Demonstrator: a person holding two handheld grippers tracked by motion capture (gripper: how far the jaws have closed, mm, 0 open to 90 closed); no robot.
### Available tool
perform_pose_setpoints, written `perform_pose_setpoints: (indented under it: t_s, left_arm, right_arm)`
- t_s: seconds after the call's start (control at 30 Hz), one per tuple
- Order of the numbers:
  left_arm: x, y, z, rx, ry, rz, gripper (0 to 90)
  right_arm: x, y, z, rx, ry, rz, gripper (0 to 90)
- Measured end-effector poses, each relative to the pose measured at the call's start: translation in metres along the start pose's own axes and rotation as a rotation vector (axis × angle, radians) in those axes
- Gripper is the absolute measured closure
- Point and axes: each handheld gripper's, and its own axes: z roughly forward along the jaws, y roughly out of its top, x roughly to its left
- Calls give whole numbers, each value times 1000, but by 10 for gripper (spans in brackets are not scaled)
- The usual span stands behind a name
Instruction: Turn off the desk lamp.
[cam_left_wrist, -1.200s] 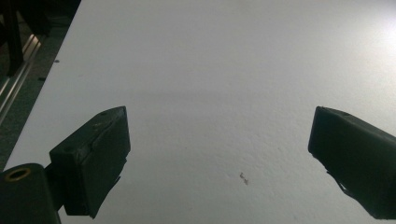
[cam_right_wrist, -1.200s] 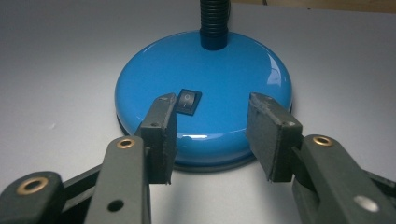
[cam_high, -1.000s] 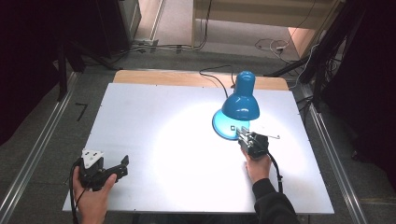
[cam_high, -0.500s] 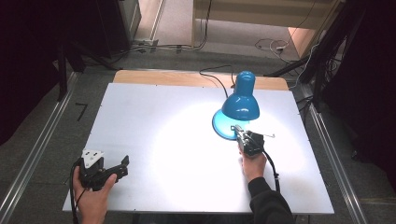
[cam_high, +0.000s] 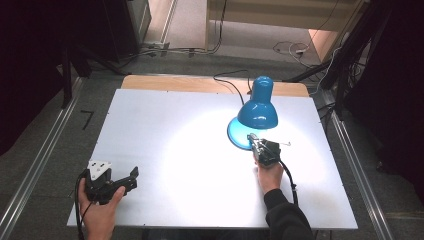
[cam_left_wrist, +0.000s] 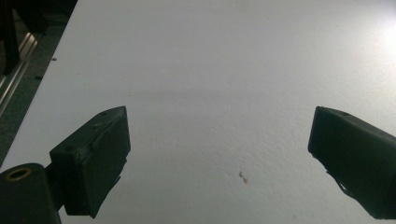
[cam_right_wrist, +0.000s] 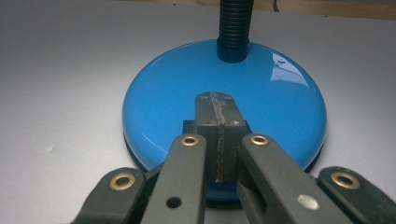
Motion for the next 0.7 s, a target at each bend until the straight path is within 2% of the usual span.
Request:
perform_pose_setpoints:
  t_s: [0.3, 0.4, 0.7]
  left_arm:
    - [0, 0, 0, 1, 0, 2, 65]
    - [0, 0, 0, -1, -1, 2, 65]
    - [-1, 0, 0, -2, -7, 1, 68]
  right_arm:
    - [0, 1, 3, 16, -2, 10, 879]
    - [1, 2, 3, 18, -8, -4, 880]
    - [2, 3, 5, 19, -14, -4, 881]
